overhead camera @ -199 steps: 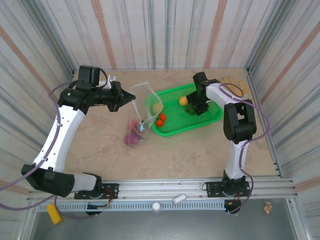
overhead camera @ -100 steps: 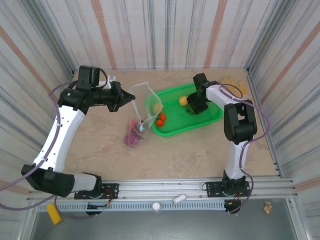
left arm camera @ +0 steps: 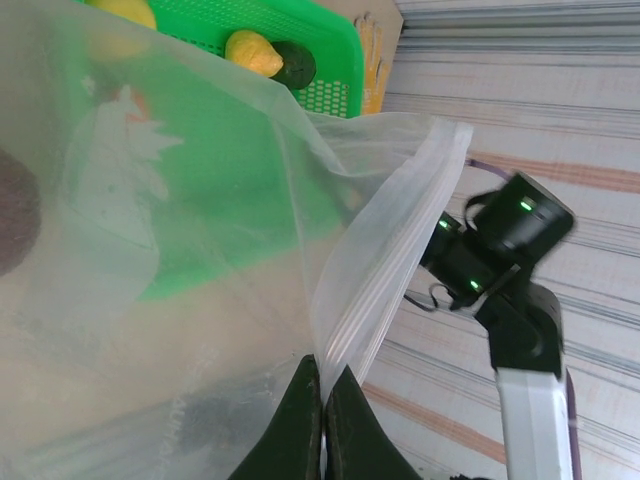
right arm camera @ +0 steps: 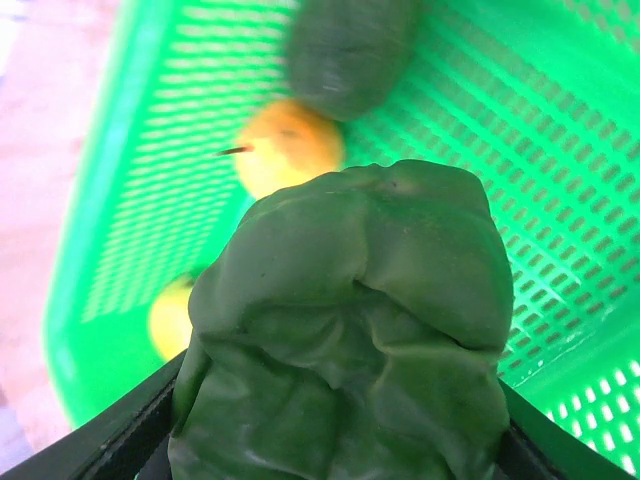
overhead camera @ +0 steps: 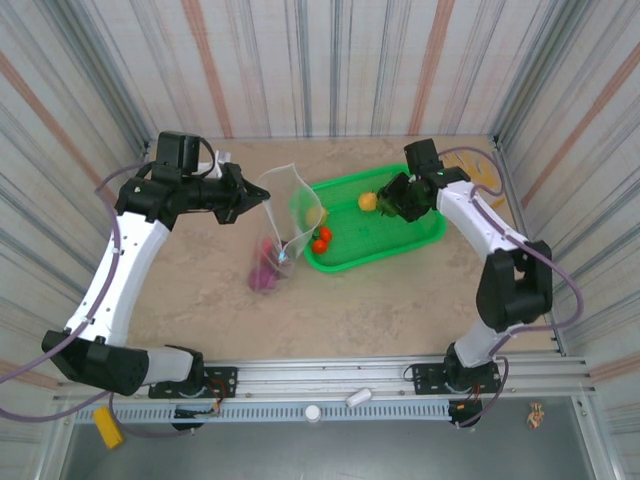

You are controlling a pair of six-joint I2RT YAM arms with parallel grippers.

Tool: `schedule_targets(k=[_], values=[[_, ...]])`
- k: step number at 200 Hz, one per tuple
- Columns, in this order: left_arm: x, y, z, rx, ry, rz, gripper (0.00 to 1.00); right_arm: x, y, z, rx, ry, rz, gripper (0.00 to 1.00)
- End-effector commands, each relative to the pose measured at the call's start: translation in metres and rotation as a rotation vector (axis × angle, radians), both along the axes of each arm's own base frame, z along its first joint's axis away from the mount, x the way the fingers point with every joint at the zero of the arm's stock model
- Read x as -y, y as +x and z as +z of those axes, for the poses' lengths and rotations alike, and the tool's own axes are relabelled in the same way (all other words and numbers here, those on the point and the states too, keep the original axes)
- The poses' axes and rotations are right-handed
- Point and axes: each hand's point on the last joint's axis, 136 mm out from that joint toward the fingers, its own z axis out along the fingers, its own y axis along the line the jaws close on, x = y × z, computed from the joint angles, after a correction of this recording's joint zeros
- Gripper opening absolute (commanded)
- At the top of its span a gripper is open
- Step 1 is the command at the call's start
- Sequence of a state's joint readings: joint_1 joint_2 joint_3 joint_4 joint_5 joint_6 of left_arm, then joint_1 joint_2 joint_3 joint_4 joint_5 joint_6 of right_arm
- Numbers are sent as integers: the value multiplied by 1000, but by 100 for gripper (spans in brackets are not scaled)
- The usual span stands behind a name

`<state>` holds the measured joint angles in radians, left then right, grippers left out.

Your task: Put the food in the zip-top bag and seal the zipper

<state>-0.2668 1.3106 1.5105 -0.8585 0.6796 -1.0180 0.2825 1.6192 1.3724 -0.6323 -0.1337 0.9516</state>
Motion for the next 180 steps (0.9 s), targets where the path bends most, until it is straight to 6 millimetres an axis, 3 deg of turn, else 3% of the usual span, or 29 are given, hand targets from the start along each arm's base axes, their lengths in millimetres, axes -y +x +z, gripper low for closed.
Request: schedule_targets(k=[1, 54, 86, 110, 151, 180], values=[[0, -7, 10, 23, -2, 0, 0, -19, -10, 65, 230, -66, 205, 44], [-2, -7, 14, 29, 3, 15, 0, -102, -53, 193, 598, -63, 562, 43], [-2, -6, 14, 24, 2, 21, 0, -146, -85, 236, 739, -2, 729, 43], [-3, -5, 14, 28, 6, 25, 0, -175, -104, 239, 746, 22, 859, 44], [-1, -3, 19, 37, -3, 20, 0, -209, -122, 205, 695, -84, 988, 45], [-2, -2, 25, 53, -8, 19, 0, -216, -125, 183, 650, -135, 1014, 46]])
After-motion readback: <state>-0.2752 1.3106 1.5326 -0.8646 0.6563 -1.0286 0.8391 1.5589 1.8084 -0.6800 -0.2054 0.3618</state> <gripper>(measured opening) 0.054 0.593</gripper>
